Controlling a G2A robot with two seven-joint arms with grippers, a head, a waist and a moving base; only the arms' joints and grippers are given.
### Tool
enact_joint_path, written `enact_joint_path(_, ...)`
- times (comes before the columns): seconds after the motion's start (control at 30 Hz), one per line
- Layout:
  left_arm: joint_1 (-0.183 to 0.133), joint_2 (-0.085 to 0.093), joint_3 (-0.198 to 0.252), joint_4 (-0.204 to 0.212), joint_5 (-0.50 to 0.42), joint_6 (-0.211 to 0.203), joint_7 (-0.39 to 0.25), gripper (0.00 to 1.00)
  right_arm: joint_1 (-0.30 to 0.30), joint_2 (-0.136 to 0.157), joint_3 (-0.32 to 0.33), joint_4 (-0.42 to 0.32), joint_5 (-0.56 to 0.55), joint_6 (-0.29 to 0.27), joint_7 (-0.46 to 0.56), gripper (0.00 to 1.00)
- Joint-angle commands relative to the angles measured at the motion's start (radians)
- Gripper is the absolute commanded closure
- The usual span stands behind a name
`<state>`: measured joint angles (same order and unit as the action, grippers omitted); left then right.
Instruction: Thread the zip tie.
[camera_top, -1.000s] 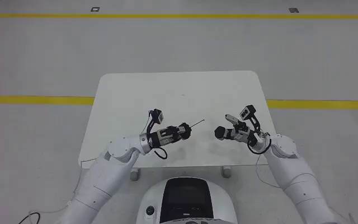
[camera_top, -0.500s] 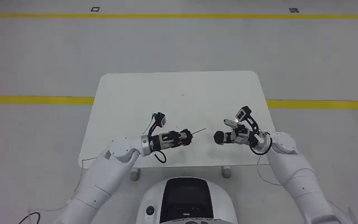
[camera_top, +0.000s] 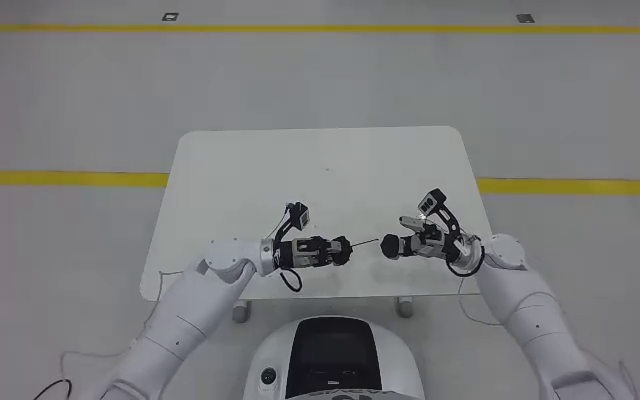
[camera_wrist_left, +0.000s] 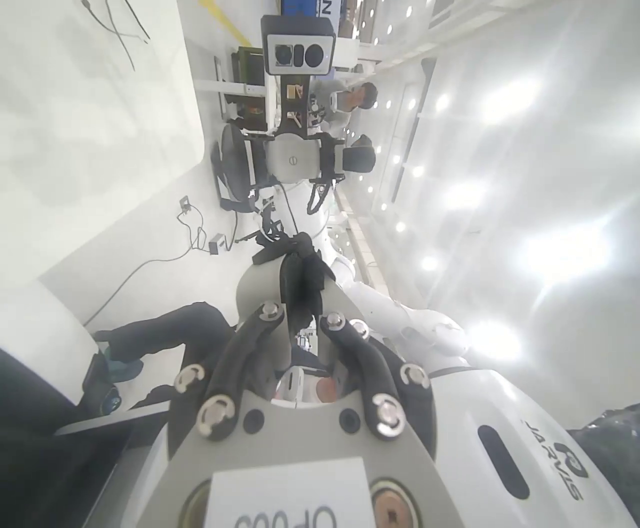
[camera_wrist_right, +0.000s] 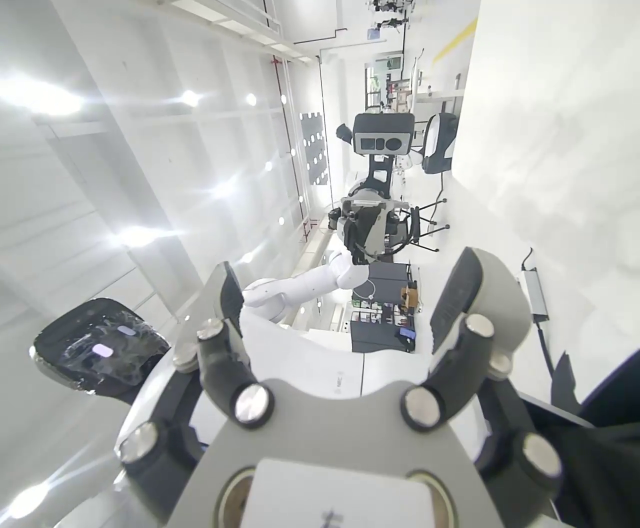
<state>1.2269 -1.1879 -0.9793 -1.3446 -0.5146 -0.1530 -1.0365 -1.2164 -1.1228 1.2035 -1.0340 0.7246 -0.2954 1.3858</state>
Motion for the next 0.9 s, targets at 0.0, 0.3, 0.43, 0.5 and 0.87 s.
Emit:
enact_joint_path(0.0, 0.003, -0.001, 0.006, -0.008, 0.0, 0.004, 0.01, 1.0, -0.009, -0.001, -0.007, -0.016, -0.031, -0.009, -0.044, 0.0)
enact_joint_path(0.3, -0.008, 0.002, 0.019, -0.004, -0.018, 0.006, -0.021, 1.0, -0.01, -0.002, -0.023, -0.016, -0.058, -0.016, -0.037, 0.0)
enact_joint_path(0.43, -0.001, 0.0, 0.025, -0.012, -0.025, 0.01, 0.0, 1.0, -0.014, -0.002, -0.025, -0.026, -0.067, -0.015, -0.051, 0.0)
enact_joint_path(0.5, -0.001, 0.001, 0.03, -0.015, -0.043, 0.018, -0.017, 1.0, -0.02, 0.001, -0.016, -0.034, -0.084, -0.016, -0.077, 0.0)
enact_joint_path(0.87, -0.011, 0.007, 0.033, -0.006, -0.071, 0.022, -0.071, 1.0, -0.031, 0.014, 0.005, -0.055, -0.069, -0.039, 0.004, 0.0)
